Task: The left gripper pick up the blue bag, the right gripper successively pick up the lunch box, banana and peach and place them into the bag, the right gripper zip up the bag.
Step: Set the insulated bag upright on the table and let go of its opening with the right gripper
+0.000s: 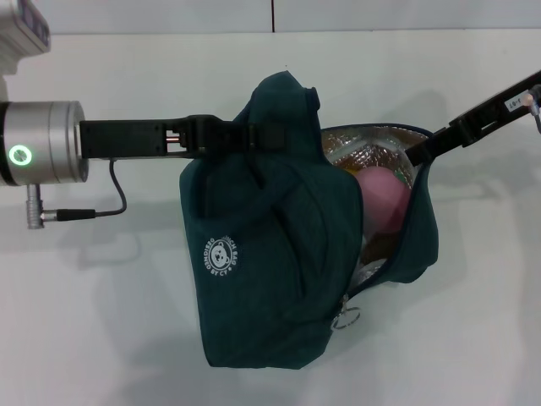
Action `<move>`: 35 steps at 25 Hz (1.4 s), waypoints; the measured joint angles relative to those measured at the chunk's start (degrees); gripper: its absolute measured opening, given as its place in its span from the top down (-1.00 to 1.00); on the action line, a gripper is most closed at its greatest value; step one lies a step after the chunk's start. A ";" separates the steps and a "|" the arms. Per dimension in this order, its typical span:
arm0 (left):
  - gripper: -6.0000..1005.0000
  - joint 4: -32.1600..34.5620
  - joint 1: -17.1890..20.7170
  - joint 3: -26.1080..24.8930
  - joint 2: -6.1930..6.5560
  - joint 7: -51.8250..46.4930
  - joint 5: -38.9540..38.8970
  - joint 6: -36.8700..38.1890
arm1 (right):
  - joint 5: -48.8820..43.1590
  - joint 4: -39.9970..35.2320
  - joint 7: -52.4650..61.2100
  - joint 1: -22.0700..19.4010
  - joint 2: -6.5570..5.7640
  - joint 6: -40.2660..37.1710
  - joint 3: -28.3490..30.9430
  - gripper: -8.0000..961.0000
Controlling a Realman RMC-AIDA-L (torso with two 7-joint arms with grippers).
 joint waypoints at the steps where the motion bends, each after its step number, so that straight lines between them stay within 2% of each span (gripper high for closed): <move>1: 0.87 0.00 0.00 0.00 0.04 0.00 -0.01 0.00 | -0.02 -0.01 -0.20 -0.02 0.00 0.23 0.00 -0.41; 7: 0.87 0.00 -0.04 0.00 0.23 -0.01 0.00 0.00 | -0.04 -0.35 -0.59 -0.16 0.09 0.43 0.00 -0.02; 18: 0.87 0.00 0.00 0.00 0.35 -0.02 -0.07 0.06 | -0.05 0.00 -0.68 -0.21 0.06 0.33 -0.07 0.86; 24: 0.87 0.00 0.26 0.00 0.33 -0.13 -0.09 0.15 | 0.27 -0.50 -0.73 -0.29 0.08 0.37 -0.09 0.98; 32: 0.87 0.00 0.49 0.00 0.21 -0.10 -0.09 0.25 | 1.68 -5.77 -0.55 -0.87 -0.03 -1.09 0.67 0.94; 35: 0.87 -0.17 0.18 0.00 -0.15 -0.02 -0.09 -0.03 | 2.86 -9.37 -0.32 -1.07 -0.34 -3.39 3.30 0.93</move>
